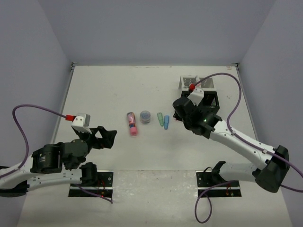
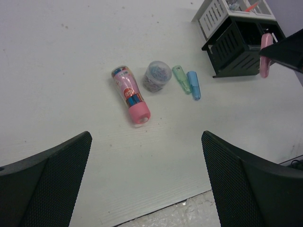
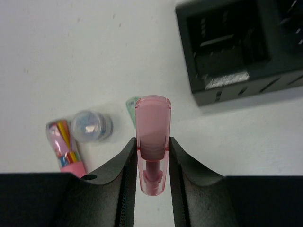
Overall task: Sort the stationery into containers
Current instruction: Pick up the stationery from the center of the board, then place the stationery in the storage box.
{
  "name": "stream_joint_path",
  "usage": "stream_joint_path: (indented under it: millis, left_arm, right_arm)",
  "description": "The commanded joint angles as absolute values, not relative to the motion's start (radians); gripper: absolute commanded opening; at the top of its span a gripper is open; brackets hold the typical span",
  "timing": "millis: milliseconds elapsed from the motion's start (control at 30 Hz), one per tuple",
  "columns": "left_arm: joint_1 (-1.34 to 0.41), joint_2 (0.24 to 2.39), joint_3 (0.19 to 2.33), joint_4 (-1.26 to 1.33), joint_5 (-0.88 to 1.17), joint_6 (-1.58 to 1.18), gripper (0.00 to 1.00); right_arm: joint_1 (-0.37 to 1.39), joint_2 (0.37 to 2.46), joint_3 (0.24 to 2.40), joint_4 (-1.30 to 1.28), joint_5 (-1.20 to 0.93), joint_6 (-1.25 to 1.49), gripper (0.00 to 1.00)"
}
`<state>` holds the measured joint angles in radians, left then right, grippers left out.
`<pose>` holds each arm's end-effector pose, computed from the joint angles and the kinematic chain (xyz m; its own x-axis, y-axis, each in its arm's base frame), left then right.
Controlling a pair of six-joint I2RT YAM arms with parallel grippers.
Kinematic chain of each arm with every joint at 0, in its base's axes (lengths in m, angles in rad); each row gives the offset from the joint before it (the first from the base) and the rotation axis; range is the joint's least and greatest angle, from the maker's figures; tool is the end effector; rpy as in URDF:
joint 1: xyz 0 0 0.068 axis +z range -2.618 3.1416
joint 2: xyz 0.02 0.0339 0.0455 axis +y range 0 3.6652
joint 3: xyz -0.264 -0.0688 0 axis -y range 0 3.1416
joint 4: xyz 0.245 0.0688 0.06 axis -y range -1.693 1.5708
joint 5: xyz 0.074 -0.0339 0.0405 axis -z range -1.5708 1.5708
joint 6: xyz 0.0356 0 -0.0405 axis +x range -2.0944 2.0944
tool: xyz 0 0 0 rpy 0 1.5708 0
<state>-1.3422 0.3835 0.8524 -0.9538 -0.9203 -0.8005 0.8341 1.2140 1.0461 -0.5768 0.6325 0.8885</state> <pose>0.0392 -0.0434 0.3320 -0.3824 -0.2745 -0.8823 0.2238 0.8989 -0.3767 0.1868 0.1747 0.3095 -0.5241 0.3539 -0.7746 0.1608 0.9343 0.3180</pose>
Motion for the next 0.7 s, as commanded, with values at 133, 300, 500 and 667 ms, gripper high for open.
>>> stream_joint_path:
  millis: [133,300,500,667]
  left_arm:
    - [-1.347,0.294,0.858,-0.923,-0.943,-0.801,1.00]
    - [-1.345,0.287,0.856,-0.922,-0.942,-0.802,1.00]
    - [-1.345,0.278,0.856,-0.923,-0.945,-0.804,1.00]
    - [-1.345,0.250,0.855,-0.923,-0.946,-0.805,1.00]
  right_arm:
    - [0.395,1.306,1.267,-0.365,0.723,0.502,0.00]
    - [0.244,1.455,1.394,-0.265,0.744,0.472,0.00]
    - [0.198,1.646,1.515,-0.163,0.718,0.374,0.00]
    - [0.184,1.765,1.548,-0.162,0.694,0.407,0.00]
